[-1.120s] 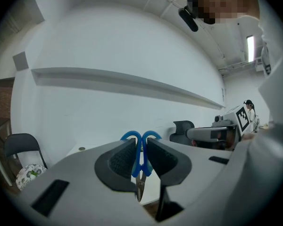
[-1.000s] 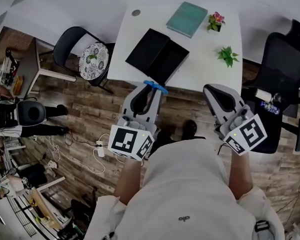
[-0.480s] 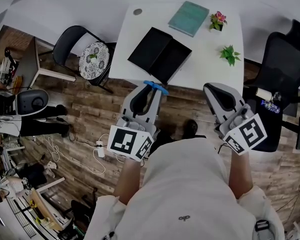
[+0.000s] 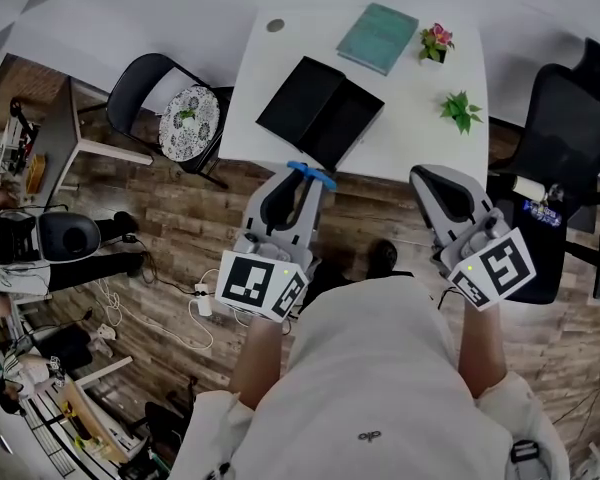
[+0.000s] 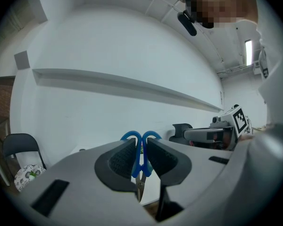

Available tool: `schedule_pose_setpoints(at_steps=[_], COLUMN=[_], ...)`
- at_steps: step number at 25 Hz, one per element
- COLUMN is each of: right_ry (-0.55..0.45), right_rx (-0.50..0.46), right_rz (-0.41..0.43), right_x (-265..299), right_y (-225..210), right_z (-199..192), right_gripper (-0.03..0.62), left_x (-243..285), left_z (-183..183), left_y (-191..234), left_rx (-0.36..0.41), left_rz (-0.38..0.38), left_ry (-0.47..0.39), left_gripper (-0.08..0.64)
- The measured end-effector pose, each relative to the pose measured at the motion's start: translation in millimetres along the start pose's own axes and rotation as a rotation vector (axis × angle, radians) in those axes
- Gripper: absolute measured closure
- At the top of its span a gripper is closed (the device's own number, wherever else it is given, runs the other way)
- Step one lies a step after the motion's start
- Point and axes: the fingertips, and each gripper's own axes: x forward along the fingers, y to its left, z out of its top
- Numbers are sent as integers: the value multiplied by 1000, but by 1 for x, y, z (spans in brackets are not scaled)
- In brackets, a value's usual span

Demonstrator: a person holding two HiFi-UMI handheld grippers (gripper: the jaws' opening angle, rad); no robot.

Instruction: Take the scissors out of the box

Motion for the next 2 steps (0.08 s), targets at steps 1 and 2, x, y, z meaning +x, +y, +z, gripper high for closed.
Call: schedule_pose_setpoints(at_steps=[1, 2], right_ry=[0, 0], right_rx=[1, 2], right_rz=[-2, -5], right_x=[0, 0], right_y=[-1, -1], right_z=[0, 1], right_gripper=[589, 589], left_x=[0, 0], left_z=[0, 0], left_y=[0, 0], left_rx=[-1, -2], left_rz=[1, 2], left_ry=[0, 0], left_gripper=[474, 474])
